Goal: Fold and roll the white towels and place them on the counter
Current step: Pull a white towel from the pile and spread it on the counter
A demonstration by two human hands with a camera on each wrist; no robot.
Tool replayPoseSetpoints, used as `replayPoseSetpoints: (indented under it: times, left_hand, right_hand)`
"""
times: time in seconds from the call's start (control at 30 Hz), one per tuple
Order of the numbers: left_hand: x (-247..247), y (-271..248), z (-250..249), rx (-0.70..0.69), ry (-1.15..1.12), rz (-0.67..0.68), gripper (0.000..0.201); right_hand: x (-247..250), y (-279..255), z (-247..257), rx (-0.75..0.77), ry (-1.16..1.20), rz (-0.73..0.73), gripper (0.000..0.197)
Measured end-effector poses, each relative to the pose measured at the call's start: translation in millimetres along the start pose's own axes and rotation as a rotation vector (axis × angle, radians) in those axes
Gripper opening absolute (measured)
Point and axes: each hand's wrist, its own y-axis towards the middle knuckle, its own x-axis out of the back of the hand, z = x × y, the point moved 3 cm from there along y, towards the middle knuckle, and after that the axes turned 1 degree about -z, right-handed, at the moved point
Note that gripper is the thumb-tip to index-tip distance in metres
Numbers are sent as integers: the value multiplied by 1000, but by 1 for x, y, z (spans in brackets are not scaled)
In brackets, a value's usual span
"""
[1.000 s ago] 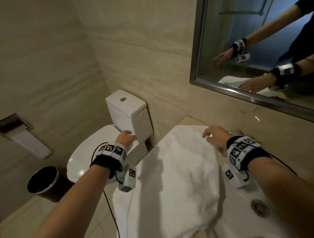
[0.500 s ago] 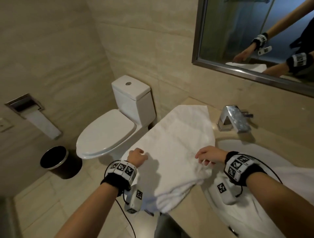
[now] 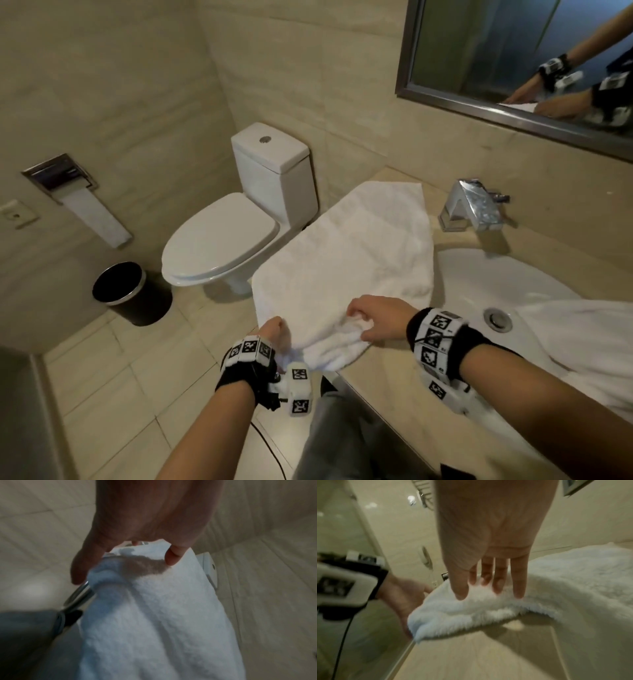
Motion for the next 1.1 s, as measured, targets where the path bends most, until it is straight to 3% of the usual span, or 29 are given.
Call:
replayPoseSetpoints:
  times: [0.07,0.2,0.27,0.43,0.5,0.6,0.7,0.77,0.87,0.93,1.0,1.1]
  left_hand:
    - [-2,-13,4,9,-141,56,76]
    - [-7,-34,6,-169,-190,71,47]
    - [-6,-35,9,-213,-177,32,43]
    - [-2,-44,5,-274,-150,-46,16]
    - [-3,-46,-2,-422,-57,-172,30]
    - [-21,-77,-10,-676,111,-219,65]
    - [-45,-104,-8,-952,471,-196,78]
    - [-57,-106,-6,-1023,701,-247,80]
    - [-58,-109,-5,-976,858,-333,50]
    - [-52,-117,-9,-999,792,-308,28]
    - [-43,-127,-15,-1028,654,-260,22]
    - [-36,-147,-29,-1093,582,-191,19]
  right_hand:
    - [-6,0,3,-15,-139,-9,47]
    - [-20,-1,9,9,-398,-68,31]
    - [-19,-3,8,-22,-313,-102,28]
    - [3,-14,-6,-126,236,-261,14]
    - [13,-20,-5,-142,433,-338,14]
    - [27,-24,5,-179,616,-409,18]
    - [37,-26,11,-242,747,-456,18]
    - [43,-28,12,-283,791,-470,17]
    - [49,-35,14,-325,776,-472,15]
    - [49,-43,17,-359,773,-480,14]
    - [44,-52,19,-382,736,-467,17]
    - [31,-68,27,-354,437,-454,41]
